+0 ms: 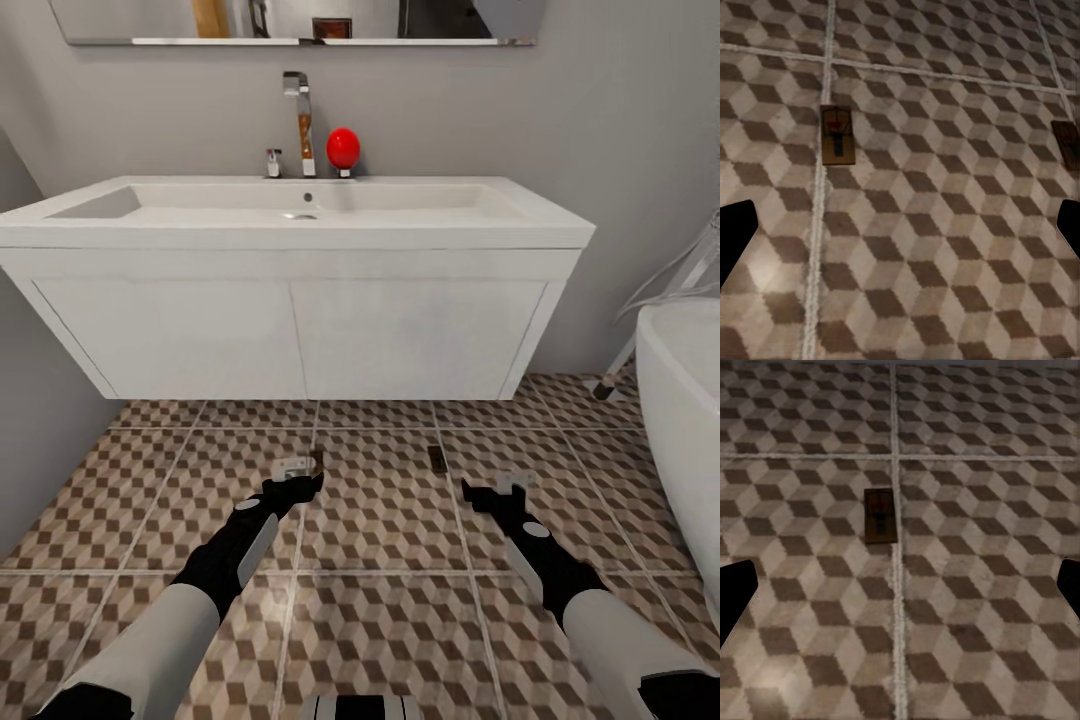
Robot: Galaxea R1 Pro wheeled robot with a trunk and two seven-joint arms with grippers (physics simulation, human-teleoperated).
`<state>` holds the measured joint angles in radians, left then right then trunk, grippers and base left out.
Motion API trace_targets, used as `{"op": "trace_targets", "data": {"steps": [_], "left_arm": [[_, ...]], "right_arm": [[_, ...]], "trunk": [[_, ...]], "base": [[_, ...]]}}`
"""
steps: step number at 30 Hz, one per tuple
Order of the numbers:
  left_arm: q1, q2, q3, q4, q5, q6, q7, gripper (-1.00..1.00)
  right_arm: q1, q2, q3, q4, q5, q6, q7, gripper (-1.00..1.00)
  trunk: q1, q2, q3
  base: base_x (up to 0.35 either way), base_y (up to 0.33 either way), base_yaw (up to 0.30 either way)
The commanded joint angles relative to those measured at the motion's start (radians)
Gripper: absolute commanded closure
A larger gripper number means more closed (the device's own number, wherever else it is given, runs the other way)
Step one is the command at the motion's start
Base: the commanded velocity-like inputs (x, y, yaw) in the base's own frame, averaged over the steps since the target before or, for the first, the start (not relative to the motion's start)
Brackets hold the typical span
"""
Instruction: Take the four mousetraps from the cabinet in the bathroom and place them on the bathroom floor. Make sure all four end up on the same floor surface, and ensure that at least two of them are either under or directly next to the same bathroom sink.
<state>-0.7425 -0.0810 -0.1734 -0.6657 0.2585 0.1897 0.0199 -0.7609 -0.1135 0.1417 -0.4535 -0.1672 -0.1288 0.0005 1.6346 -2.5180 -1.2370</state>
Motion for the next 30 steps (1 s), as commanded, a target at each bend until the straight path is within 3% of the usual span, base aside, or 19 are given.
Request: {"op": "trace_targets", "data": {"steps": [1, 30], "left_arm": [[0.000, 0.000, 0.000, 0.000, 0.000, 0.000, 0.000, -1.00], [0.000, -0.001, 0.000, 0.000, 0.001, 0.000, 0.000, -1.00]], "right_arm": [[0.000, 0.000, 0.000, 0.000, 0.000, 0.000, 0.000, -1.00], [0.000, 0.000, 0.001, 0.000, 0.000, 0.000, 0.000, -1.00]], "trunk": [[0.000, 0.000, 0.004], [-0.013, 0.007, 0.116]], "base": [[0.000, 0.000, 0.000], [0.000, 0.000, 0.000]]}}
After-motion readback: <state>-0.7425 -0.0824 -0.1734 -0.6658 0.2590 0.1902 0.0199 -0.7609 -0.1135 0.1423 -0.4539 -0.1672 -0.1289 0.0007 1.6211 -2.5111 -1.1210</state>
